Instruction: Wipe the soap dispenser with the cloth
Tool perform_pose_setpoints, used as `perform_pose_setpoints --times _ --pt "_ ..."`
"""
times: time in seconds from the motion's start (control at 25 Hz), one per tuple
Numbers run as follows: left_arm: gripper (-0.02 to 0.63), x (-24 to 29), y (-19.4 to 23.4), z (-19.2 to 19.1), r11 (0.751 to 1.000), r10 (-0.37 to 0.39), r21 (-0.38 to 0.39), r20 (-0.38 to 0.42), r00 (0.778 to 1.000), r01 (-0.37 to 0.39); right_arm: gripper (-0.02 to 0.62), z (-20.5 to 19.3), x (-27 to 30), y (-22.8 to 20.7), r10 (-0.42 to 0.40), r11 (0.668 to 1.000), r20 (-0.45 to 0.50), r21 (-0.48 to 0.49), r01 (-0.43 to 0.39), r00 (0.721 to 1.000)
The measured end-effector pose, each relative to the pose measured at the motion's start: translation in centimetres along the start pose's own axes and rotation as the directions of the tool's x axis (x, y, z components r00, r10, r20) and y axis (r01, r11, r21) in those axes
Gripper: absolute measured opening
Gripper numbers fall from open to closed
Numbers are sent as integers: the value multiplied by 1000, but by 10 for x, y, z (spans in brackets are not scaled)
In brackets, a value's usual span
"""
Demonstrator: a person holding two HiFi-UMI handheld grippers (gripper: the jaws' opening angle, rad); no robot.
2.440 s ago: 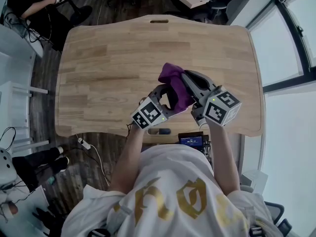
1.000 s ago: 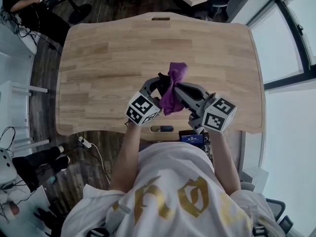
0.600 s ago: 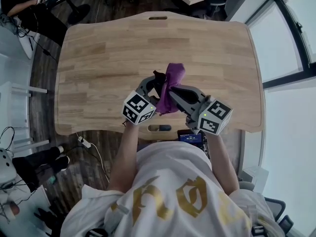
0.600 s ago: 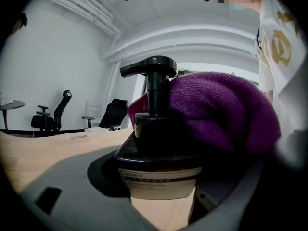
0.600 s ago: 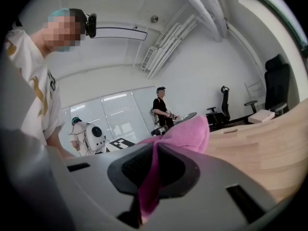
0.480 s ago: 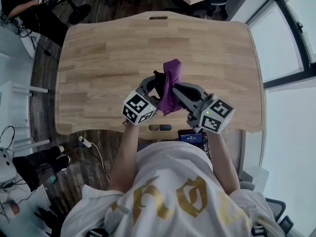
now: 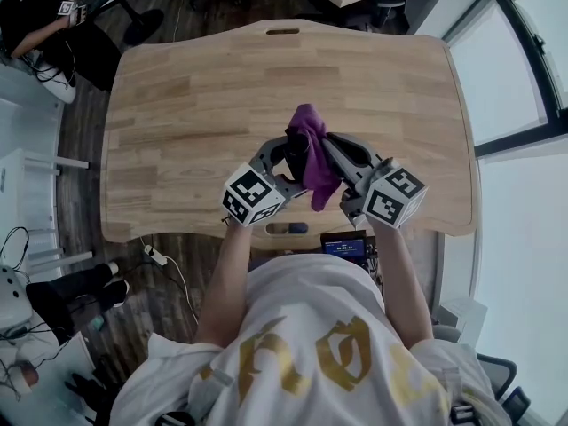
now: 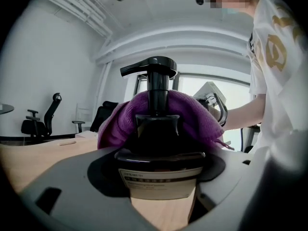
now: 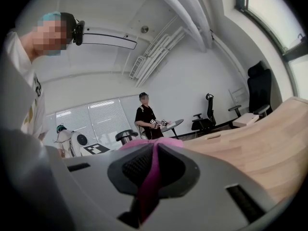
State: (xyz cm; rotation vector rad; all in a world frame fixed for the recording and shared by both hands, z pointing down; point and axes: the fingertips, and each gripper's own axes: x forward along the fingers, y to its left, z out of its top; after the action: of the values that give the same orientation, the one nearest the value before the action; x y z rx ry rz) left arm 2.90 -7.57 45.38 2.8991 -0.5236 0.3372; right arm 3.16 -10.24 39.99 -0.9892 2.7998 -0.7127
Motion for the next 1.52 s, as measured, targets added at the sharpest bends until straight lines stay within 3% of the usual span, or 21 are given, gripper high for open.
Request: perform_pose_setpoints --times 0.48,0.68,0.88,1.12,1.52 --pt "359 0 -19 17 997 -73 36 42 996 71 32 -8 -5 -34 -177 984 16 37 176 984" --pt "359 -9 -12 18 998 -59 22 50 997 58 32 -12 0 -29 -163 985 16 65 162 986" --pt "359 -17 5 14 1000 3 -22 50 999 -2 32 -21 0 -19 -137 988 -12 75 138 990" --pt "359 -25 22 8 997 62 -44 42 997 -60 32 -23 -5 -1 -64 994 9 87 63 998" --pt "359 -26 12 27 999 11 -38 99 995 -8 32 -8 -9 3 -31 997 77 76 26 997"
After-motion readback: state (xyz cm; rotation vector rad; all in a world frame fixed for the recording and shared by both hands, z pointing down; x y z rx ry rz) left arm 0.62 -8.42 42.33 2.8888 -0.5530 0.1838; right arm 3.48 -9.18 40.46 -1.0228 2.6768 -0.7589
